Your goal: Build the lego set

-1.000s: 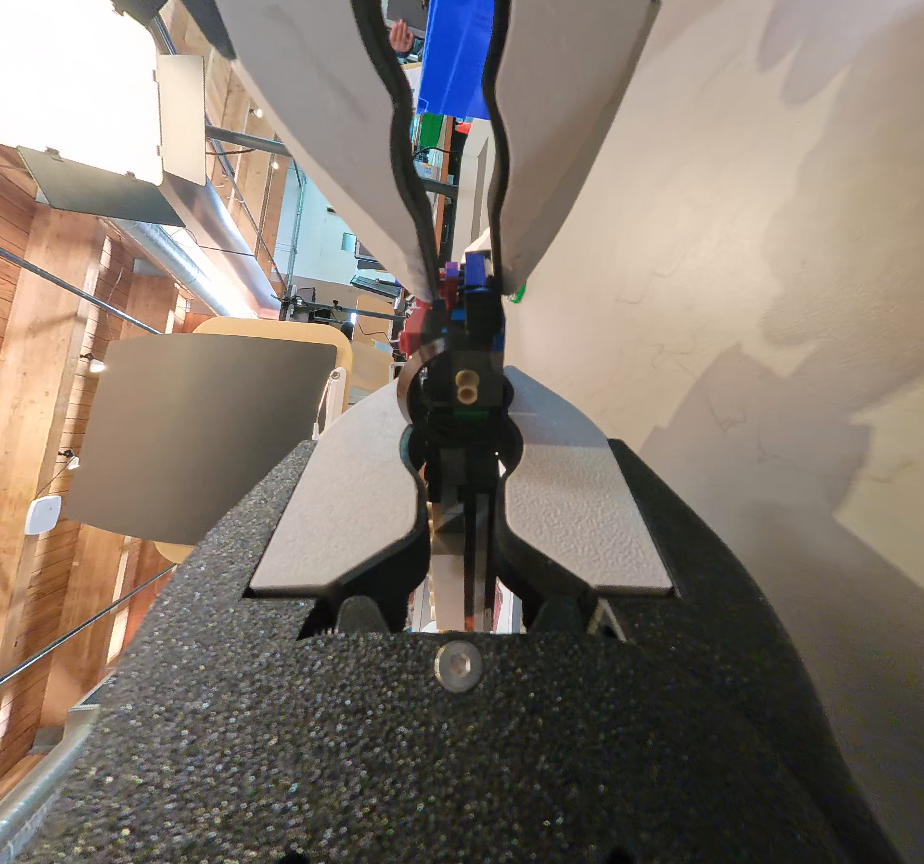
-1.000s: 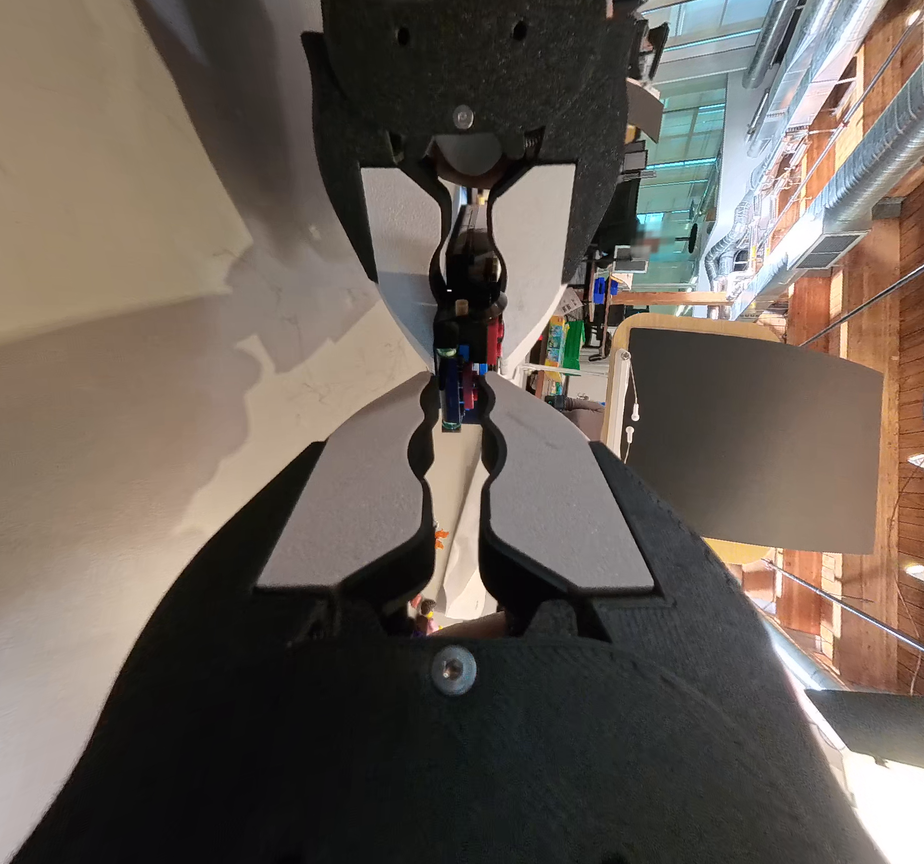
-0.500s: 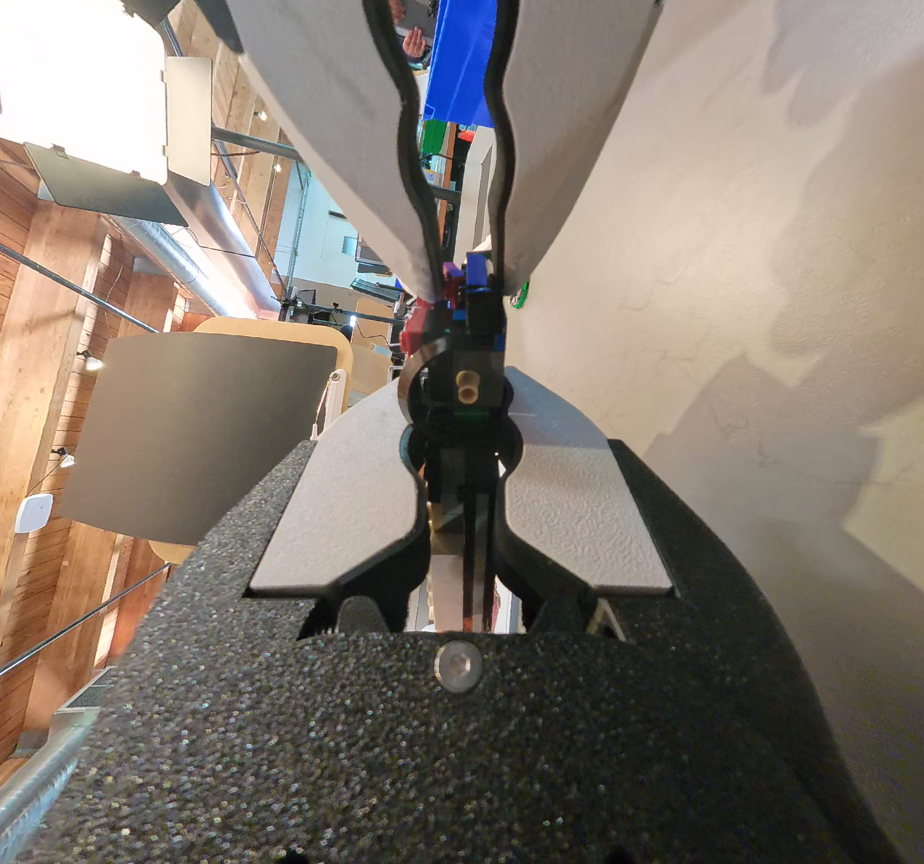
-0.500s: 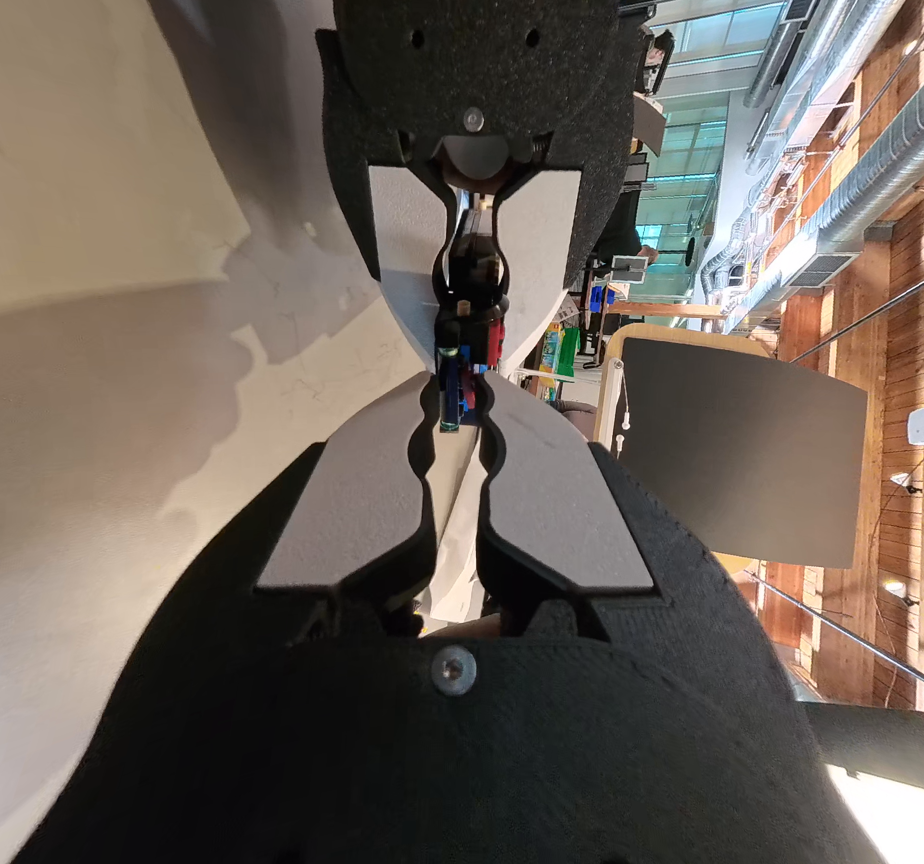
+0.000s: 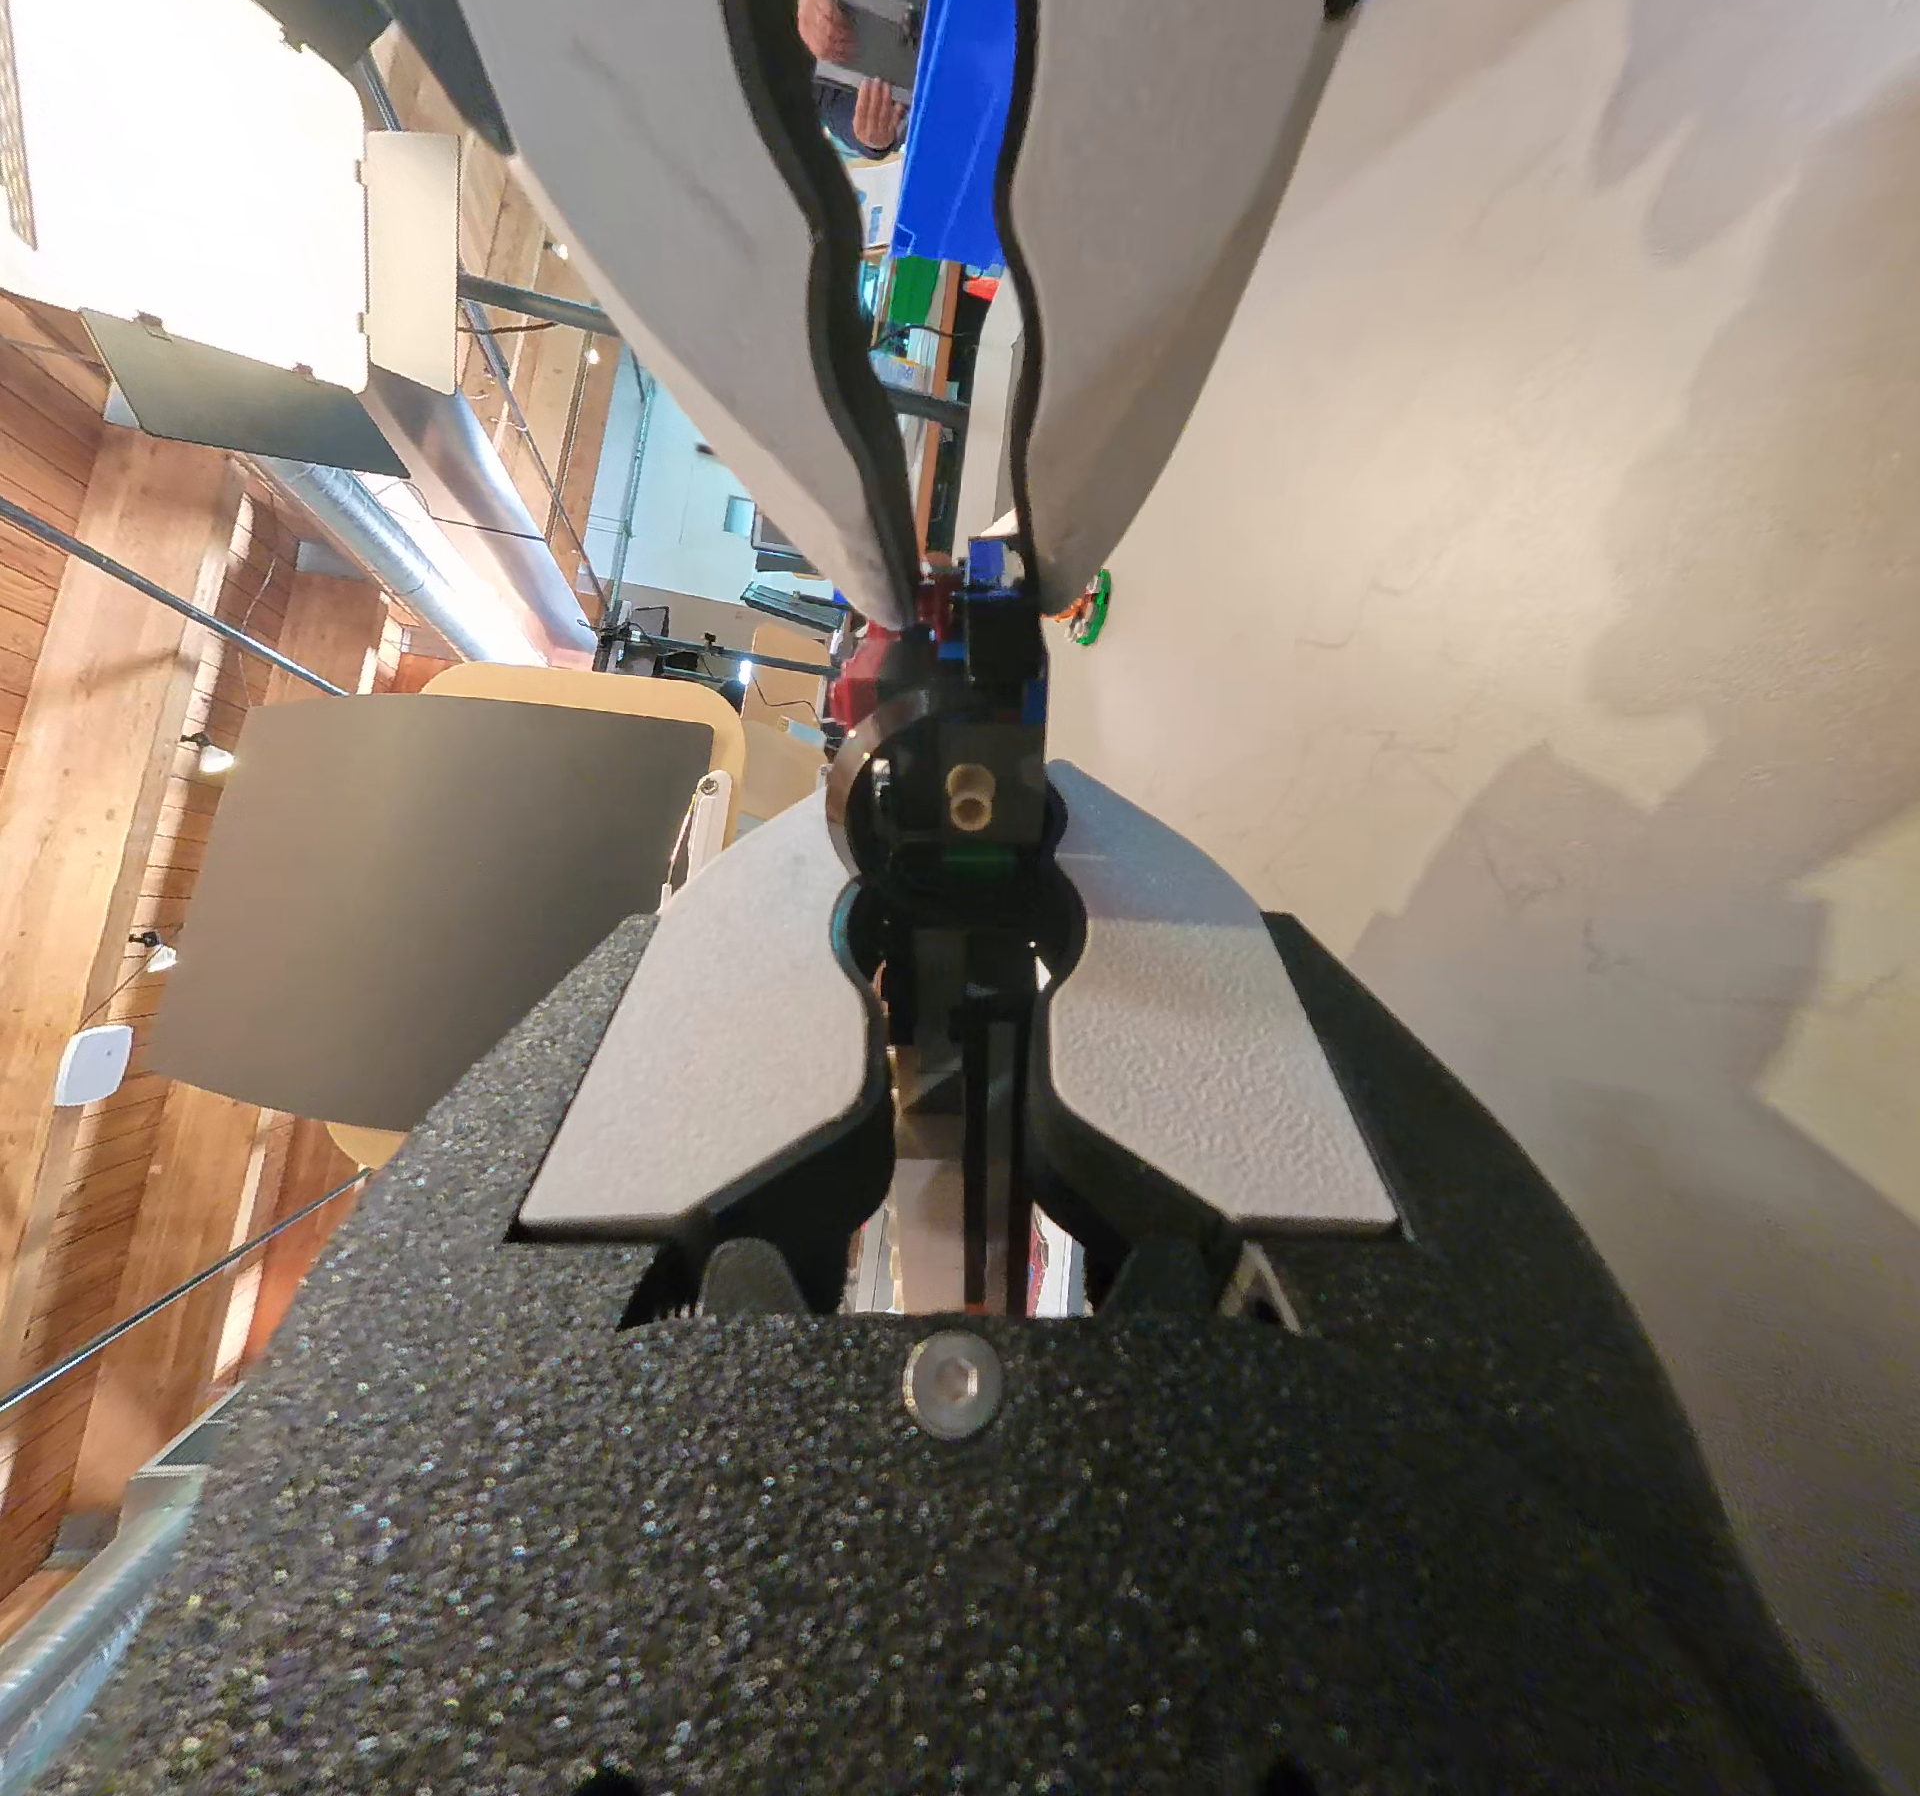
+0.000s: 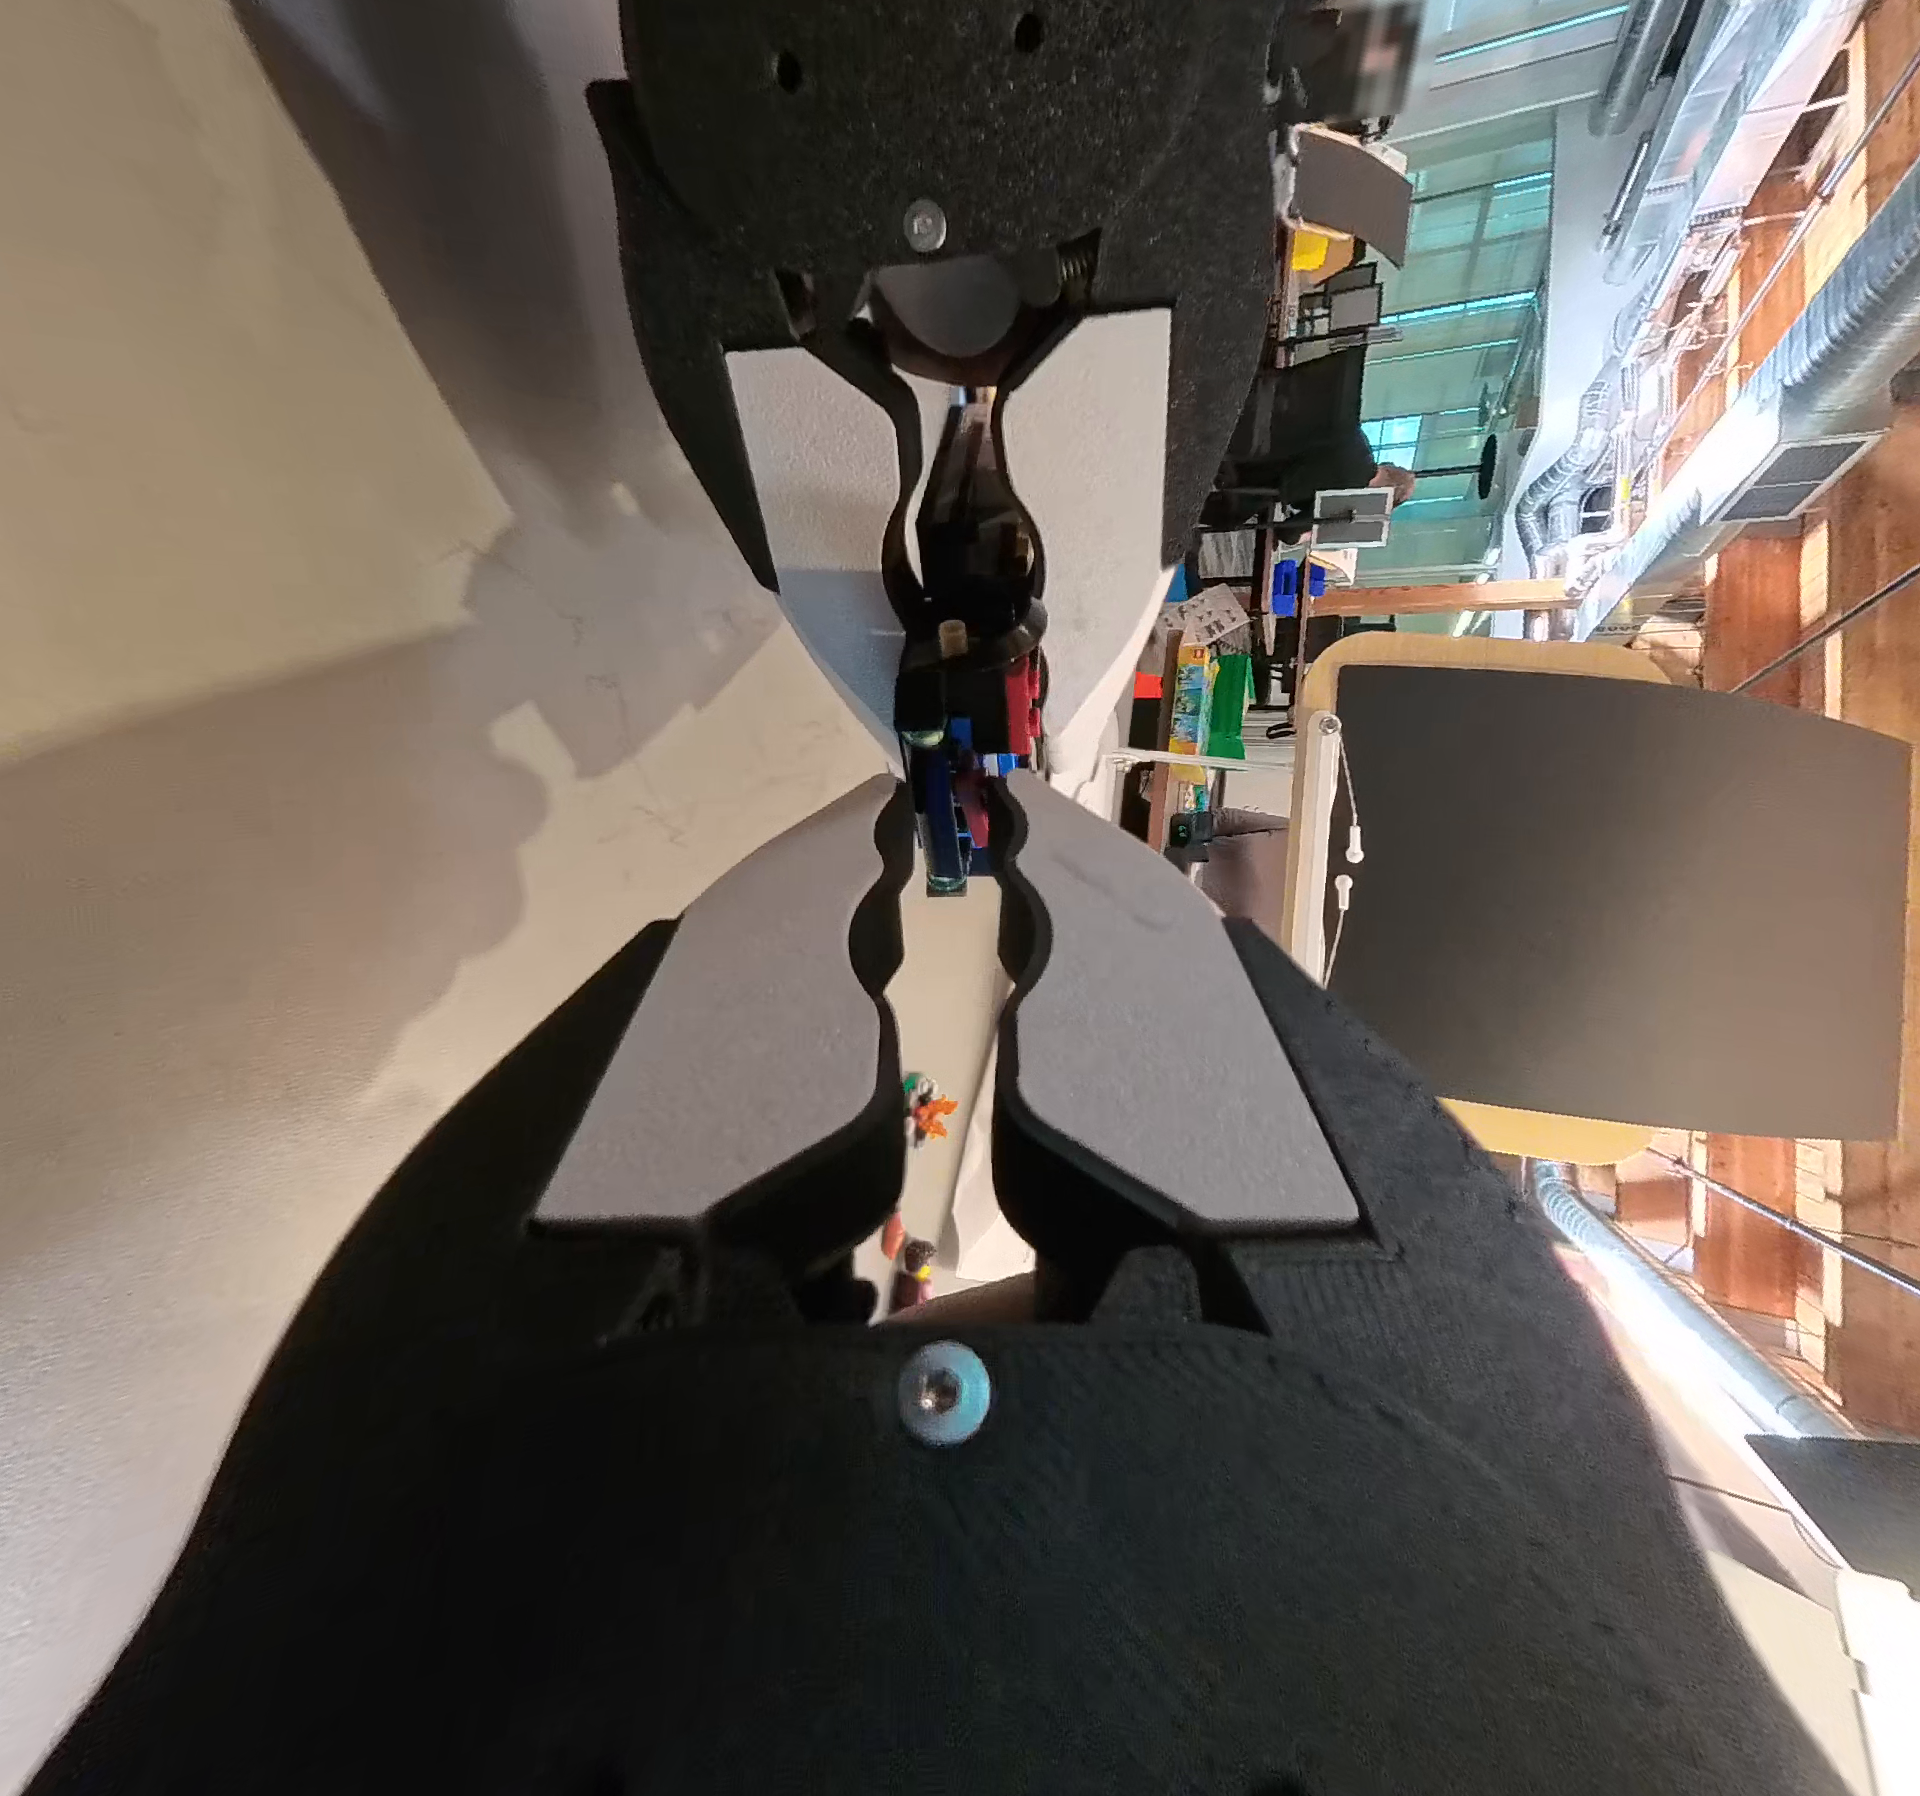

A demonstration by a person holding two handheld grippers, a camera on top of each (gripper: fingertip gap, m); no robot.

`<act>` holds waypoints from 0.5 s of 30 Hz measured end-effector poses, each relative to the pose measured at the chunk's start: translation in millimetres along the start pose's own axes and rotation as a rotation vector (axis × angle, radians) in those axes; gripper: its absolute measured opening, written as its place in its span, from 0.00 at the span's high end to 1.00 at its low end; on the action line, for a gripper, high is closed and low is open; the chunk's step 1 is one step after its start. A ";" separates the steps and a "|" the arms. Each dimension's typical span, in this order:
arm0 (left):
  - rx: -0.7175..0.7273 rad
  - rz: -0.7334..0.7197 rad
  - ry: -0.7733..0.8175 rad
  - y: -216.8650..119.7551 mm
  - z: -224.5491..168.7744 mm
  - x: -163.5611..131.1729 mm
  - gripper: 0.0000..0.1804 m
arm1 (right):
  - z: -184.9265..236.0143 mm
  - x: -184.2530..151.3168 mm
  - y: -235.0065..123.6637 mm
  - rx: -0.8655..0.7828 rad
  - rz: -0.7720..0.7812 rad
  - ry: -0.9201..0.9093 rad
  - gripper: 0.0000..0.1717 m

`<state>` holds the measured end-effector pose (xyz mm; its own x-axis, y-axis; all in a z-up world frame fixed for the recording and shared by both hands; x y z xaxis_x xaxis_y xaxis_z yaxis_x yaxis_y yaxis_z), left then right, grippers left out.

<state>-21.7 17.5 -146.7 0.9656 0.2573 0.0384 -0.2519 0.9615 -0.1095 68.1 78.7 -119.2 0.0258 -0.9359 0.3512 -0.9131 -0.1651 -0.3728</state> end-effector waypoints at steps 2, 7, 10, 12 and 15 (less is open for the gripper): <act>0.008 -0.004 -0.004 -0.5 1.4 -0.5 0.86 | 0.6 -0.5 -0.4 -0.022 -0.023 0.003 0.92; 0.024 -0.009 0.001 -1.2 3.4 0.7 0.86 | 6.9 -2.8 -3.0 -0.055 -0.039 -0.013 0.85; 0.024 -0.011 0.001 -1.3 3.3 1.2 0.86 | 8.2 -3.2 -2.8 -0.079 -0.035 -0.043 0.85; 0.023 -0.012 0.001 -1.1 3.0 1.5 0.86 | 7.0 -3.0 -1.9 -0.099 -0.035 -0.058 0.88; 0.020 -0.013 0.009 -1.2 1.6 2.7 0.86 | 5.7 -2.3 -0.6 -0.094 -0.045 -0.052 0.92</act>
Point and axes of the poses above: each gripper's, where its closed fingertips meet, y out along the fingers, x out of its top, z = x × y across the jaws, the point moved 8 cm from there along -y, back along the fingers, and after that the axes turned 12 degrees about y, right-handed, at the moved point
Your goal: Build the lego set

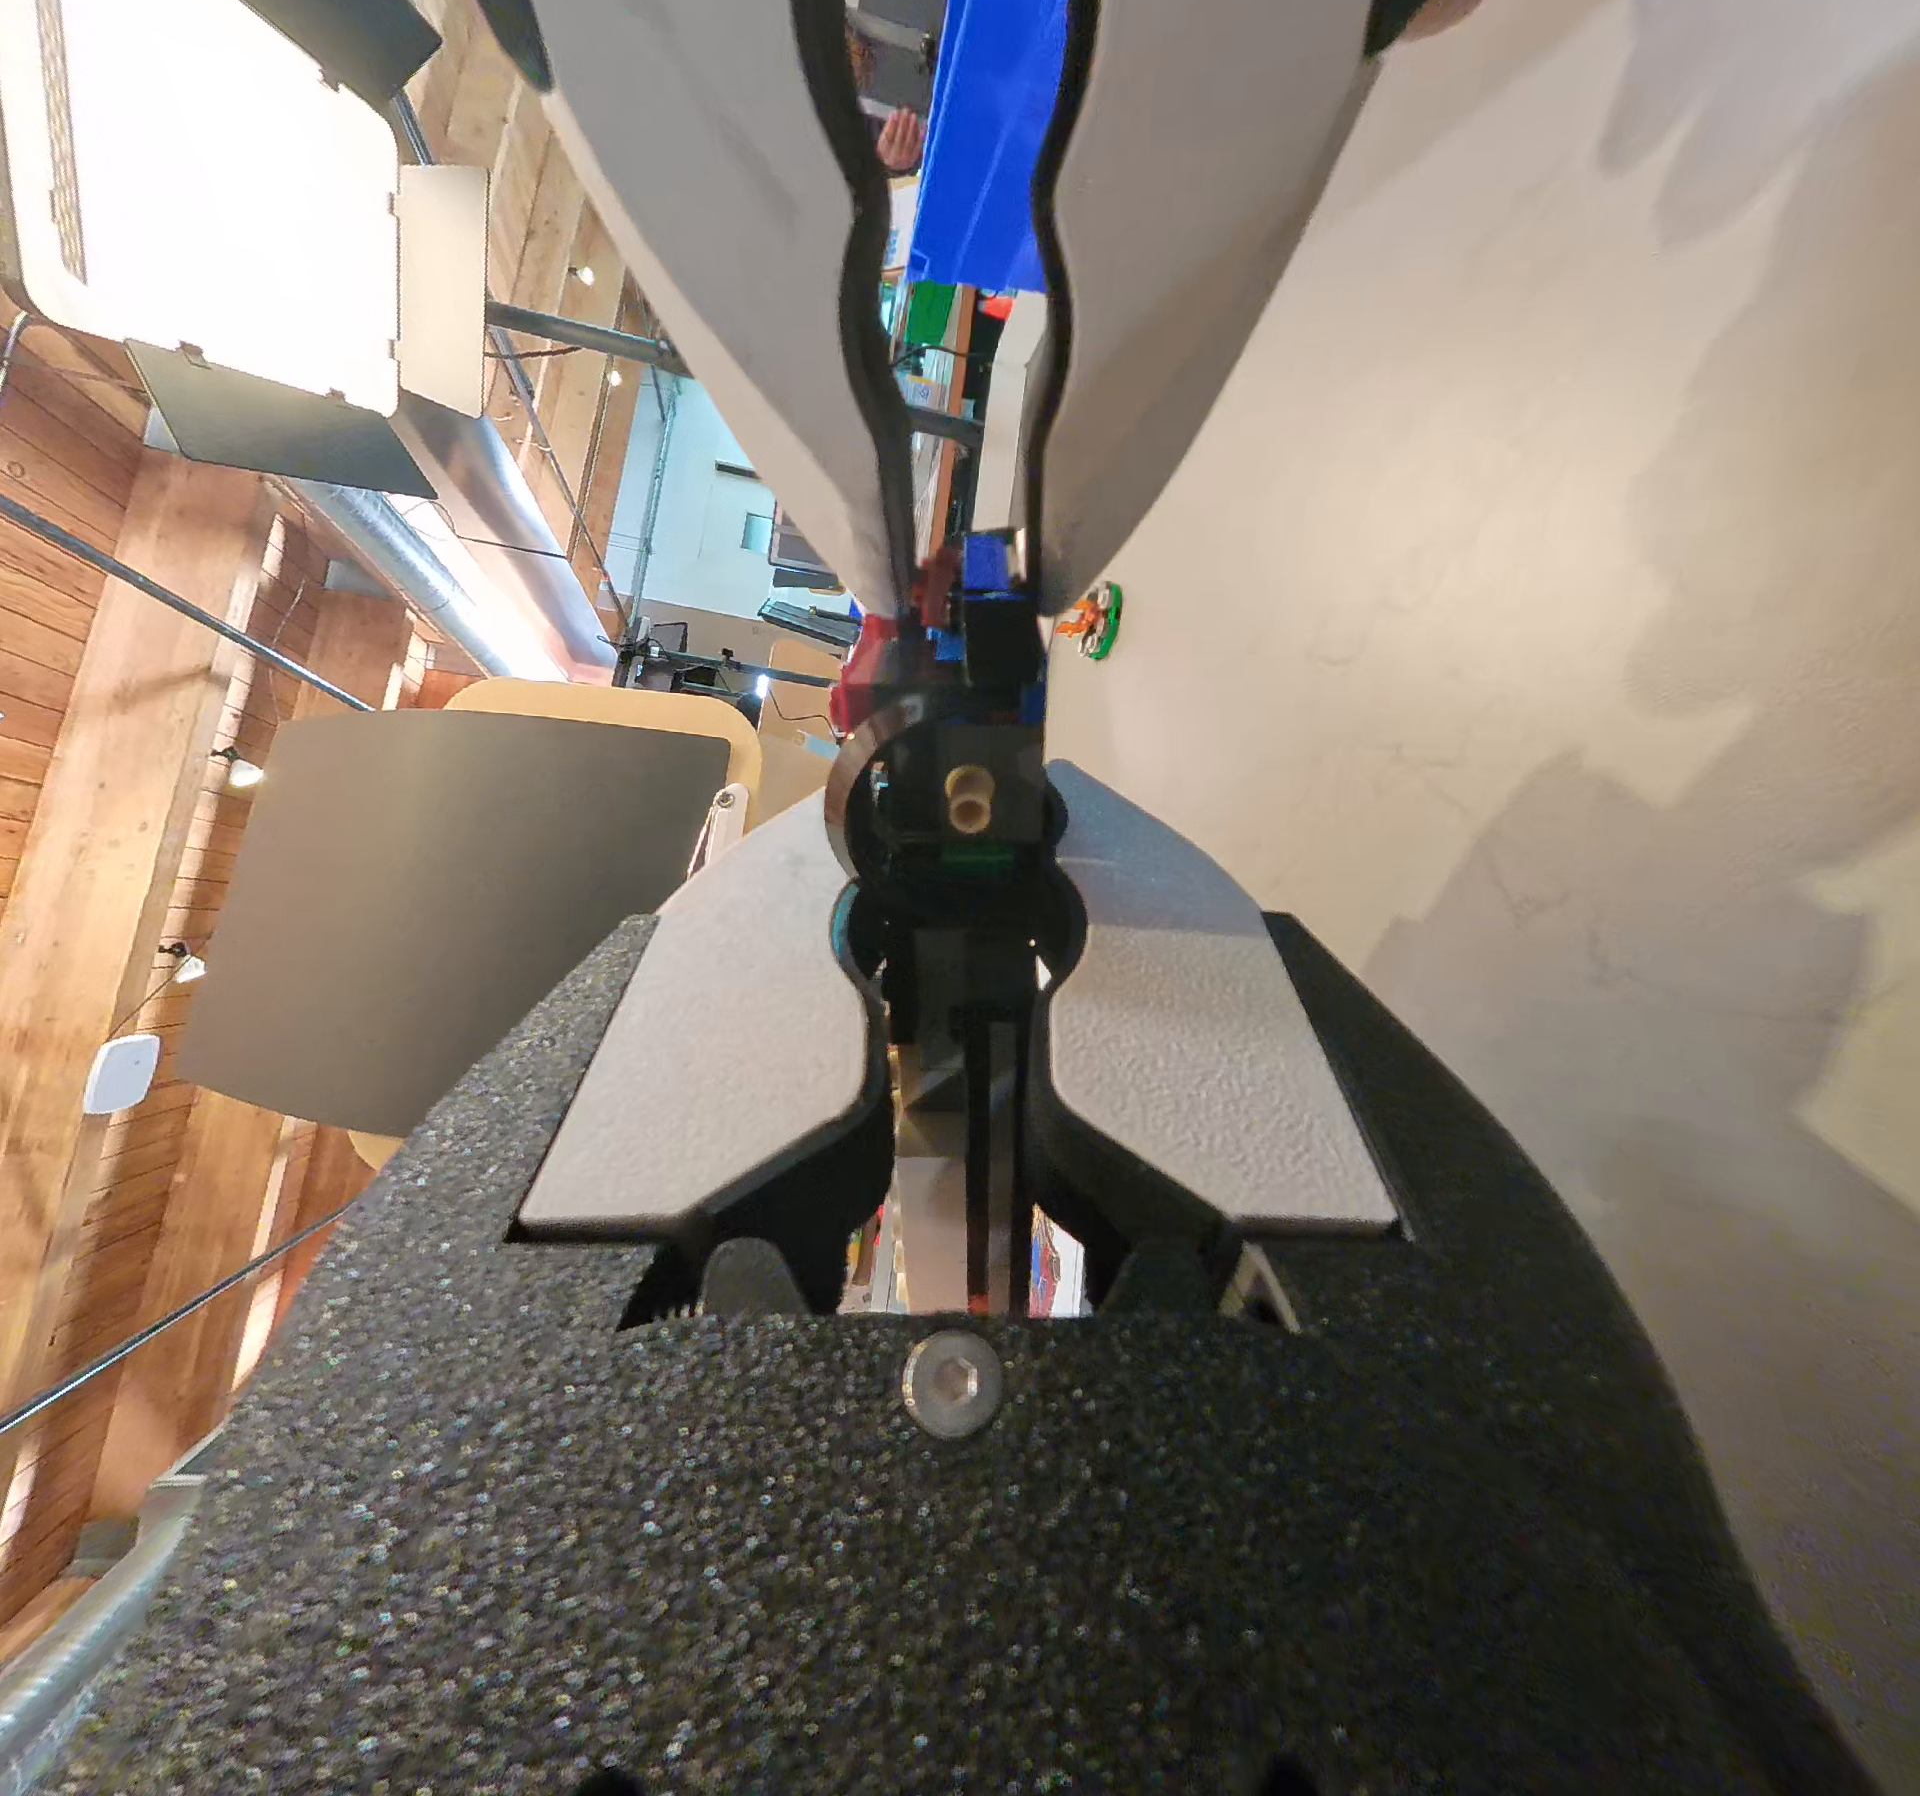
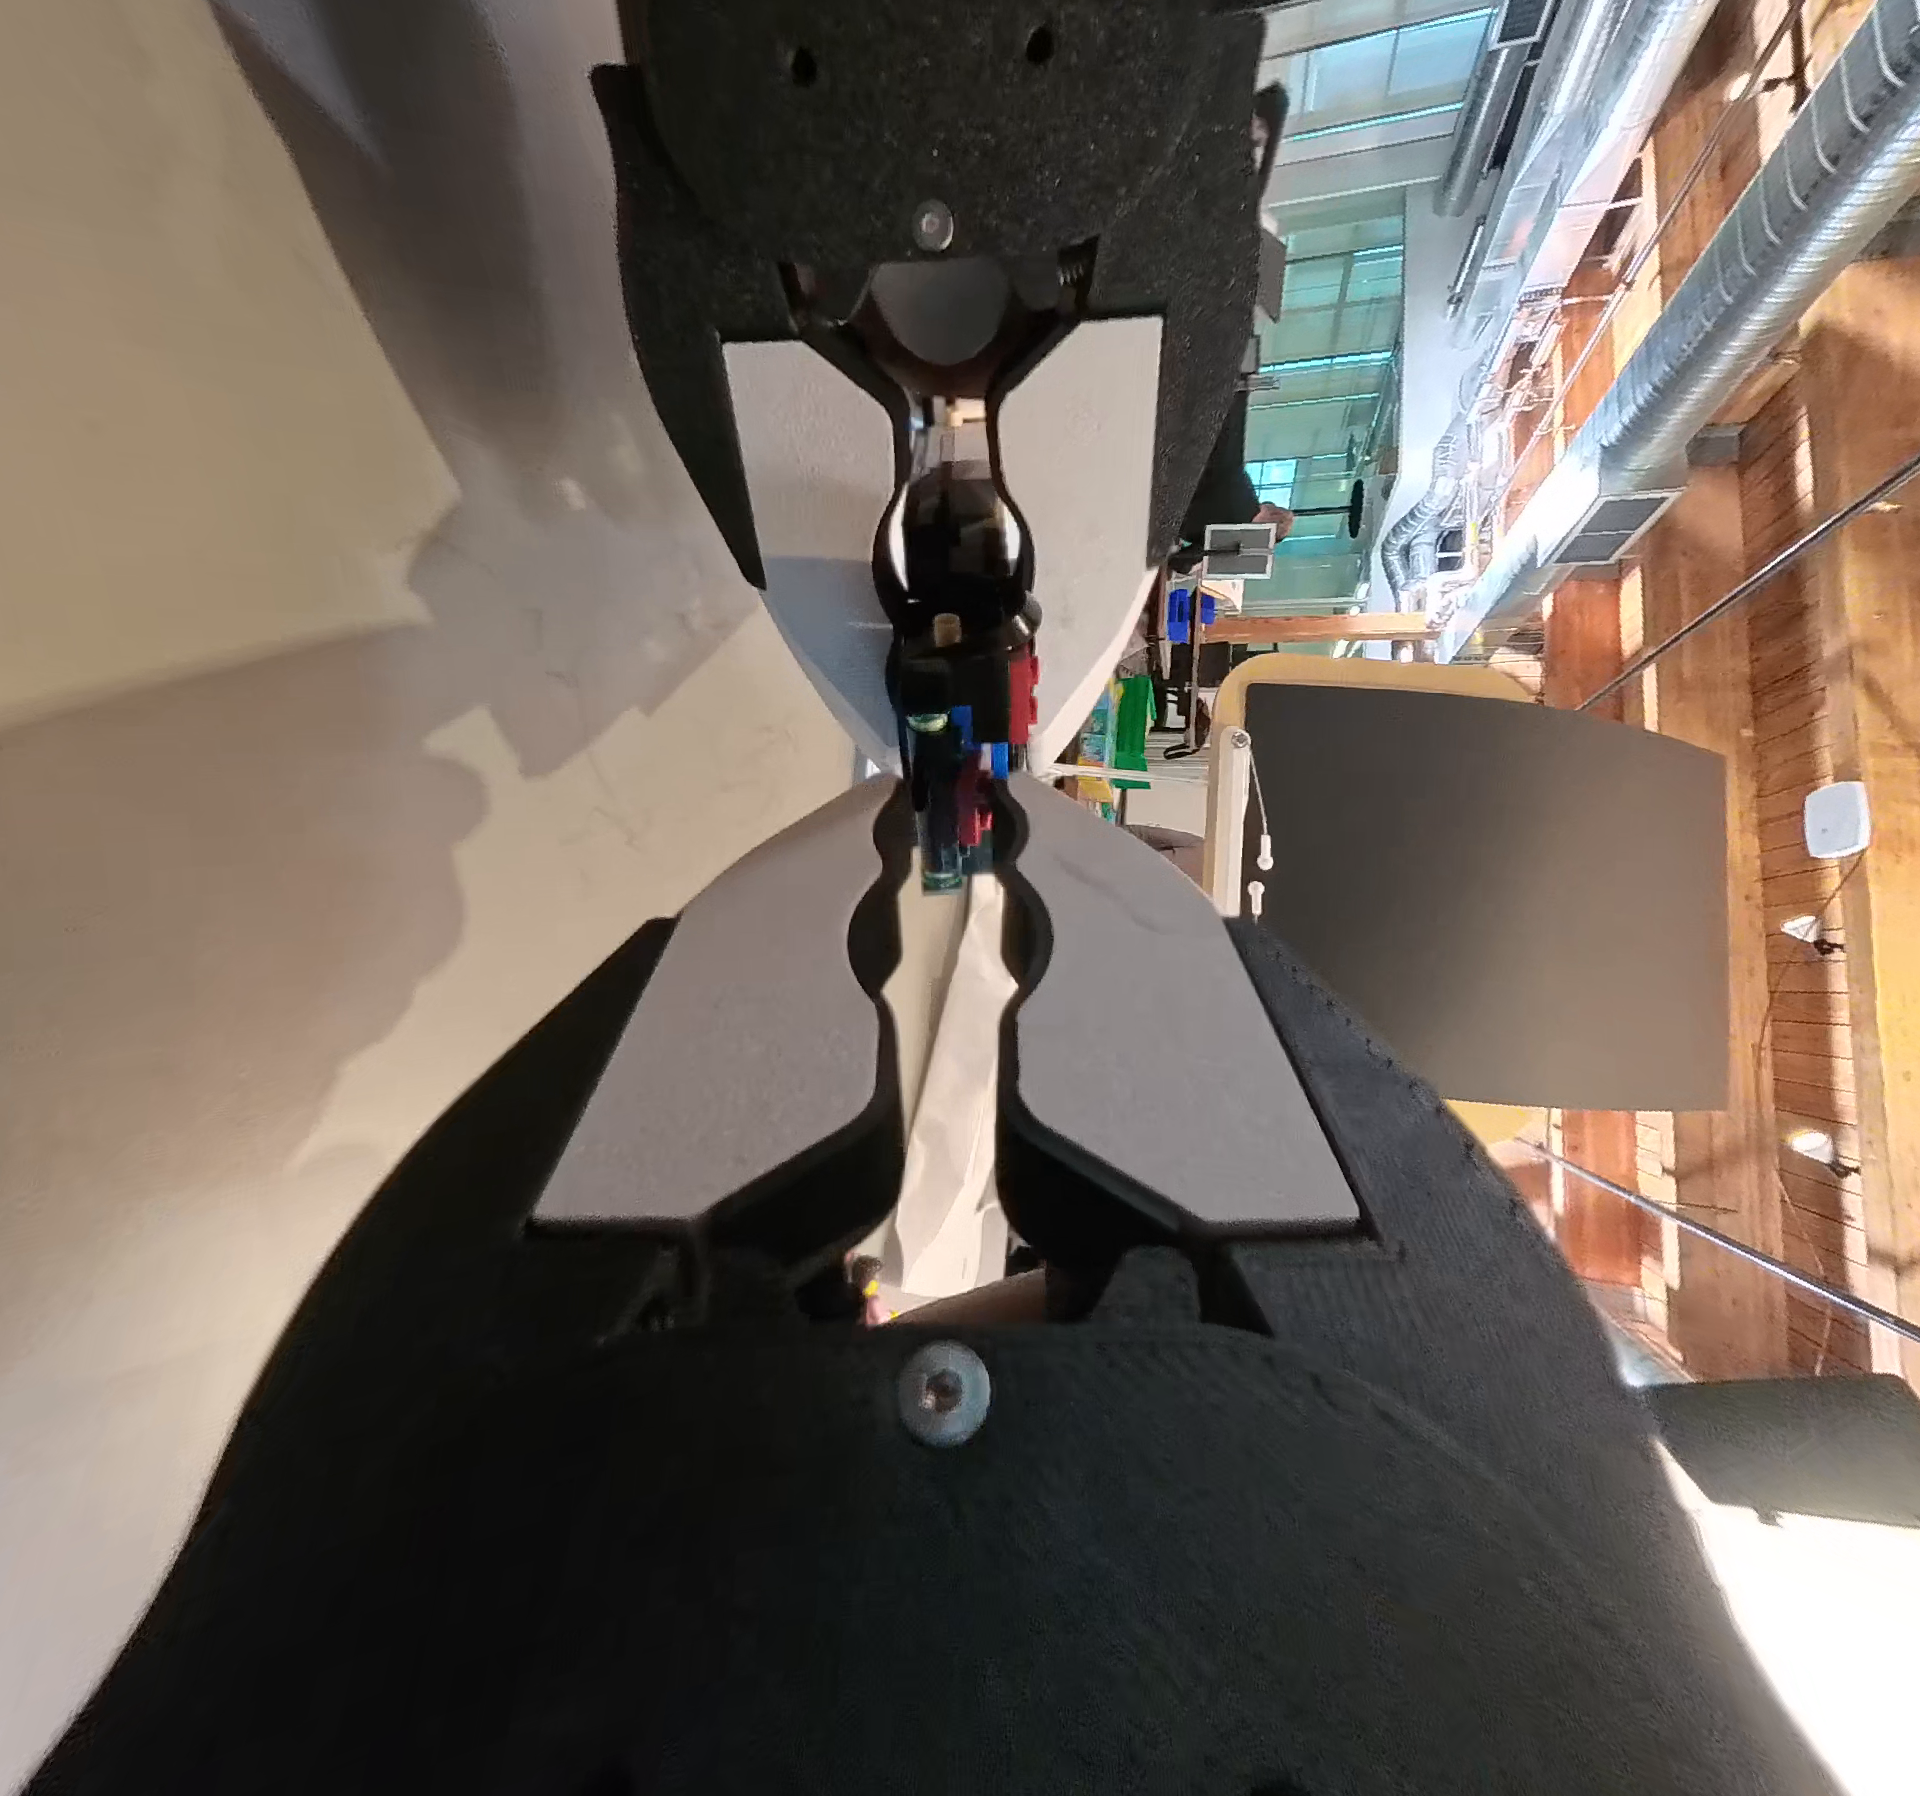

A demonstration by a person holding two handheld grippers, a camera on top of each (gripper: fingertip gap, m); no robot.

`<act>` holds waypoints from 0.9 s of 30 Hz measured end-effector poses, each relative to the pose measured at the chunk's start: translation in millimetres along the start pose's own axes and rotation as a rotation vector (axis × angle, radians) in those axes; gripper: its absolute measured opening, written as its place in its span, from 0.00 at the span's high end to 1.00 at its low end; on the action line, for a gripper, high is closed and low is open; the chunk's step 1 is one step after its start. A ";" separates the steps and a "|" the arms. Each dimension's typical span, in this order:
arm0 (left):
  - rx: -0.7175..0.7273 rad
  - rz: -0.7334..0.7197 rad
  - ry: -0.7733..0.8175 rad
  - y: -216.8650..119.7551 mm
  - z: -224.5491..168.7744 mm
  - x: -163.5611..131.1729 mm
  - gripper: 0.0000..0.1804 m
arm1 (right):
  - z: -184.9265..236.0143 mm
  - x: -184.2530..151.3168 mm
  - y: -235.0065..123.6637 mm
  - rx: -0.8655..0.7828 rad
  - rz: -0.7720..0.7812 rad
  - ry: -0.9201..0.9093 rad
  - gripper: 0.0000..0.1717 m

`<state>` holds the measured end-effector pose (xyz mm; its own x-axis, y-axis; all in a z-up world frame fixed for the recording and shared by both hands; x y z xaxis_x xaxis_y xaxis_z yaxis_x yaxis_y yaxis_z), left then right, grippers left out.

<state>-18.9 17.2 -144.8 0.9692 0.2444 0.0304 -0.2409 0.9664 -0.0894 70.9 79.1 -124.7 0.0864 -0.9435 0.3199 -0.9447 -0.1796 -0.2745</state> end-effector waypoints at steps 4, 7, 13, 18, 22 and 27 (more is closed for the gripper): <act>-0.003 0.002 -0.006 -0.5 0.0 -0.7 0.86 | -0.4 0.2 2.4 0.000 0.001 -0.003 0.92; -0.009 0.004 -0.007 0.9 -0.2 -1.5 0.86 | -0.1 -0.2 3.7 0.006 -0.001 -0.004 0.92; -0.019 -0.002 -0.029 0.6 -1.5 -1.3 0.86 | -1.7 -0.9 4.5 0.029 -0.008 0.011 0.92; -0.013 -0.004 -0.036 0.0 -0.5 -1.1 0.86 | -4.2 -0.3 4.1 0.058 -0.010 0.015 0.92; -0.009 -0.002 -0.041 -0.1 -1.0 -1.1 0.86 | -5.2 0.1 4.1 0.069 -0.001 -0.003 0.92; -0.003 -0.005 -0.048 -0.5 0.8 -2.0 0.86 | -6.7 1.2 4.2 0.074 0.005 0.003 0.93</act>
<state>-20.8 16.3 -144.1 0.9667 0.2434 0.0784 -0.2361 0.9673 -0.0922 64.9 79.1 -119.4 0.0803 -0.9437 0.3209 -0.9193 -0.1946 -0.3422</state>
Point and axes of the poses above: each gripper's, where its closed fingertips meet, y out along the fingers, x out of its top, z = x × y across the jaws, the point moved 8 cm from there along -y, back along the fingers, and after that the axes turned 12 degrees about y, right-handed, at the moved point
